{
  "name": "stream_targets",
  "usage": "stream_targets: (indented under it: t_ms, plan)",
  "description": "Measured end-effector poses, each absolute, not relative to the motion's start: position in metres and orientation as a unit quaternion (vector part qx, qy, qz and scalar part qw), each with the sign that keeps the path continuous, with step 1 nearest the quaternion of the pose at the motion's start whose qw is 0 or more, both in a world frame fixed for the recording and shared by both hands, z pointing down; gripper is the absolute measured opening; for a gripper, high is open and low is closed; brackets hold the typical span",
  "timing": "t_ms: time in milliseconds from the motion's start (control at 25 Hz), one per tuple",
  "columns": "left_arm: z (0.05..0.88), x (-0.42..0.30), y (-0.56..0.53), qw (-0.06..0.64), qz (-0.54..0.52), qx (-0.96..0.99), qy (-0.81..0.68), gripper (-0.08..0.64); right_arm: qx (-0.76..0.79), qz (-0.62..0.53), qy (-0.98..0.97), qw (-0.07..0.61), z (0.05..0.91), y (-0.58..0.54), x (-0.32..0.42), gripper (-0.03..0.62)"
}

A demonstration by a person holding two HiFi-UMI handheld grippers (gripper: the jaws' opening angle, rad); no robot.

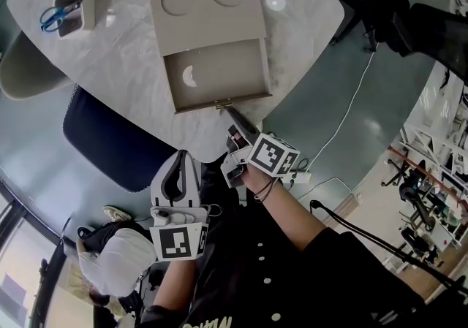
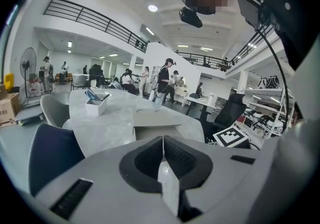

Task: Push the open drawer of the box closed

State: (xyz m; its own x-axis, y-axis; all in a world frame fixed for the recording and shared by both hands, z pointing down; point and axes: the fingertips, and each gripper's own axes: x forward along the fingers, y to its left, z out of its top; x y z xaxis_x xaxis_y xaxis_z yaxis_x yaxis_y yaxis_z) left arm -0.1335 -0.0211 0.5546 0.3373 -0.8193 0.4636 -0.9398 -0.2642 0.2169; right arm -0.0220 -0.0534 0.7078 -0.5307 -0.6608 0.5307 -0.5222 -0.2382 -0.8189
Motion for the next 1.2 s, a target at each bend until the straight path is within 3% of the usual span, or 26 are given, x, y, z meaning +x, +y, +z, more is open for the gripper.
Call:
stream_targets:
  t_ms: [400, 1200]
  plan:
    - [0.559, -0.135, -0.020, 0.234, 0.133, 0.782, -0.562, 0.017, -0.470, -0.646, 0.594, 0.093, 0.707, -0.061, -0.026, 0.052]
    - [0.558, -0.134, -0.029, 0.238, 0.128, 0.782, -0.561, 0.017, -0.469, -0.635, 0.606, 0.094, 0.698, -0.112, -0.028, 0.049]
